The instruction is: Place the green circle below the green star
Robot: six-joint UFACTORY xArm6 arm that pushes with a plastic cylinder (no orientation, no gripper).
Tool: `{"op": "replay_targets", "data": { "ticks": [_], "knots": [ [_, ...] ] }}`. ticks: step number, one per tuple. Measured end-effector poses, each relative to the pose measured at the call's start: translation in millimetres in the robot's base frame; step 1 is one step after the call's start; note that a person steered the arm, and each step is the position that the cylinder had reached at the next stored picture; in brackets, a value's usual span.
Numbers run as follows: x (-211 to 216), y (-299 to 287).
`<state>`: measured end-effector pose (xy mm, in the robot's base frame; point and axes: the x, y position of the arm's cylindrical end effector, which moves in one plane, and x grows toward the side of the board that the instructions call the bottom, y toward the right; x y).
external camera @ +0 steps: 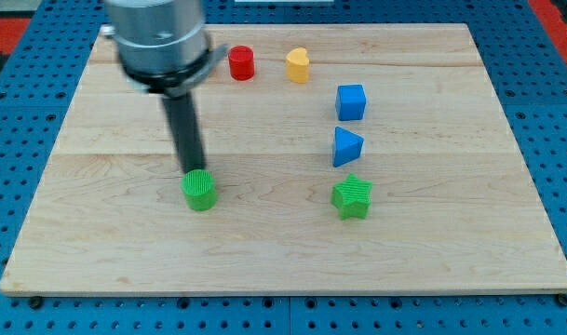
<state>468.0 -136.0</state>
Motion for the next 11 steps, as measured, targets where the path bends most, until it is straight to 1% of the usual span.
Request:
{"op": "replay_targets", "data": {
  "ticks": [1,2,4,5,6,8,10,11],
  "knots": [
    [1.3,-11.4],
    [26.5,12.8],
    [53.0,59.6],
    [62.1,87.4],
    [62.1,111.2],
    [92.7,138.5],
    [94.0,173.7],
    [117.5,162.0]
  ]
}}
